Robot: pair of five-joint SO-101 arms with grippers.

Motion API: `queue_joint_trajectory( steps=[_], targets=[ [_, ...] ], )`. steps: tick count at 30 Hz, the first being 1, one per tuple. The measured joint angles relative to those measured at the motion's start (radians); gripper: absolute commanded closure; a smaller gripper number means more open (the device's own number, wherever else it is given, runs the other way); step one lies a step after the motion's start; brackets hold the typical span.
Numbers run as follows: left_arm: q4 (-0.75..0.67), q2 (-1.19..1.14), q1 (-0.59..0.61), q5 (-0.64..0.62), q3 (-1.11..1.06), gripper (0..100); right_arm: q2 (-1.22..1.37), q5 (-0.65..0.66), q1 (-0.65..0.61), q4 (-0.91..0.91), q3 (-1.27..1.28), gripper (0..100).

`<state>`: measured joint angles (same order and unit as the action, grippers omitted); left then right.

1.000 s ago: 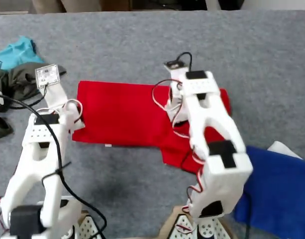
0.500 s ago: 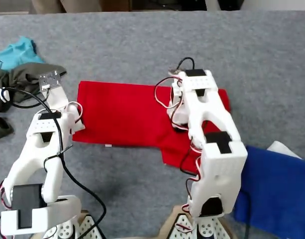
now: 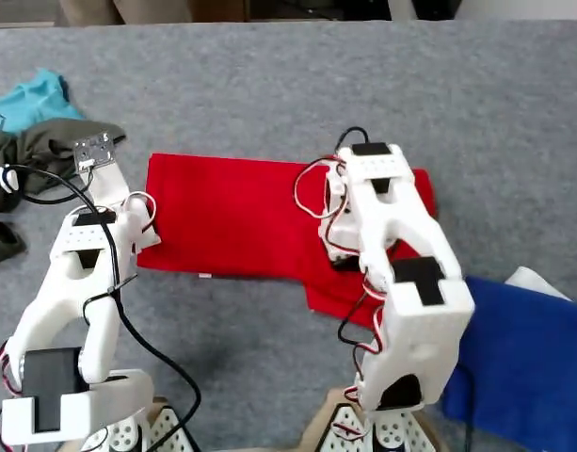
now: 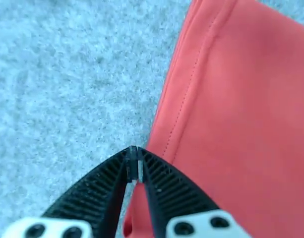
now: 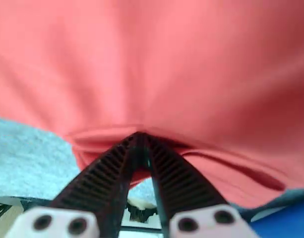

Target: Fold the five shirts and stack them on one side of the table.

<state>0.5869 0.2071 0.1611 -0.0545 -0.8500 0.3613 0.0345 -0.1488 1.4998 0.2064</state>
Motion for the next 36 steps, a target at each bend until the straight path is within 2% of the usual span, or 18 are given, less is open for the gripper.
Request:
queue_joint_trajectory(
  steps=[8, 18, 22, 28, 31, 36],
  targets=[
    [0.000, 0.000, 0.000, 0.000, 0.000, 98, -0.210, 0.000, -0.037, -0.009, 0.189, 99.0],
    [0.000, 0.000, 0.000, 0.000, 0.000, 98, -0.233, 0.000, -0.072, -0.149, 0.391, 99.0],
    [0.000, 0.000, 0.000, 0.000, 0.000, 98, -0.247, -0.002, -0.074, -0.097, 0.387, 99.0],
    [0.000, 0.000, 0.000, 0.000, 0.000, 98, -0.396, -0.021, -0.051, 0.132, 0.180, 99.0],
    [0.000, 0.000, 0.000, 0.000, 0.000, 98, -0.436, -0.003, -0.017, 0.160, 0.075, 99.0],
    [0.000, 0.000, 0.000, 0.000, 0.000, 98, -0.362, 0.031, 0.071, 0.129, 0.064, 99.0]
  ],
)
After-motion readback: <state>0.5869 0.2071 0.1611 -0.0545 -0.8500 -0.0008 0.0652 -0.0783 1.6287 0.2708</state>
